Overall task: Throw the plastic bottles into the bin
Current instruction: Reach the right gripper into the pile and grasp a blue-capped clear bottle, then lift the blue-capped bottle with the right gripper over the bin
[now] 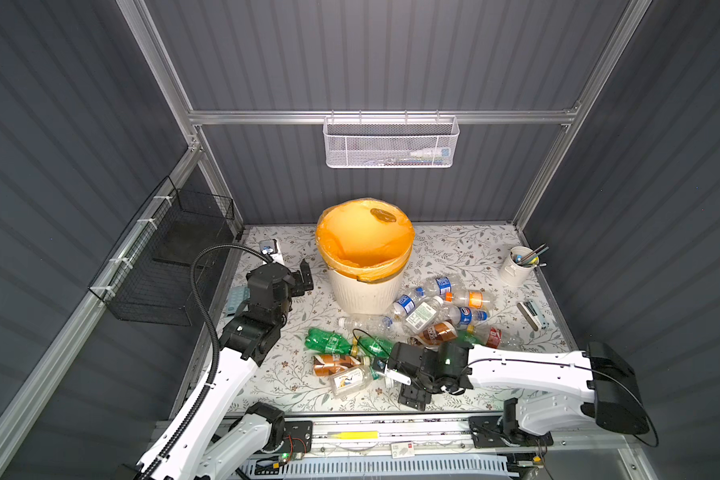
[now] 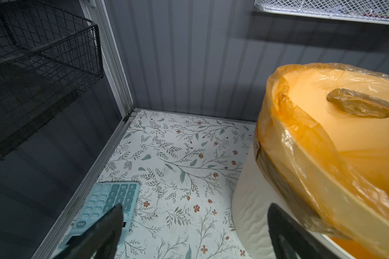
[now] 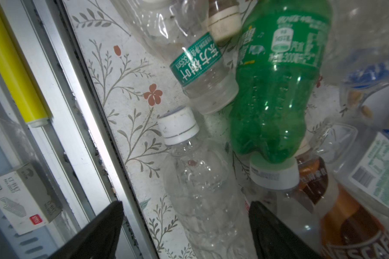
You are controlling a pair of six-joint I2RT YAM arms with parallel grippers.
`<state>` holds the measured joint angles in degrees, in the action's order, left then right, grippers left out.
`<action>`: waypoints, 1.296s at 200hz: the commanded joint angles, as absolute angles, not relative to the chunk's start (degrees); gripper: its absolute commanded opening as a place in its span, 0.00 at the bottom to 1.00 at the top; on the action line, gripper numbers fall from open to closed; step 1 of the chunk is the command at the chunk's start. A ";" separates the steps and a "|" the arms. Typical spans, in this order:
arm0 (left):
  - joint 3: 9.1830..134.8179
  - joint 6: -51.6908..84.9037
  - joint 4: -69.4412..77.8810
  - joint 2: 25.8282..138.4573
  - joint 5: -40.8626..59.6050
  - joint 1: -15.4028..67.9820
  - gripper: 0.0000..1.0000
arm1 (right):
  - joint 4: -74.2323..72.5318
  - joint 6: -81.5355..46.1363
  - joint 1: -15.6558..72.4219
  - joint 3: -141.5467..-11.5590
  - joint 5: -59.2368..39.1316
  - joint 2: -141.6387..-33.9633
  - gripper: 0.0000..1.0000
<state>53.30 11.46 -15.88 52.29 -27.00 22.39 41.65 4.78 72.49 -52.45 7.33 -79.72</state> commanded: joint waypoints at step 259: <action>46.98 8.02 -15.07 49.22 -26.07 22.15 1.00 | -6.75 23.57 51.51 -65.90 15.75 -44.72 0.55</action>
<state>48.84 9.52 -16.75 50.33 -26.98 22.39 8.54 22.35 56.69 -64.99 23.20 -44.77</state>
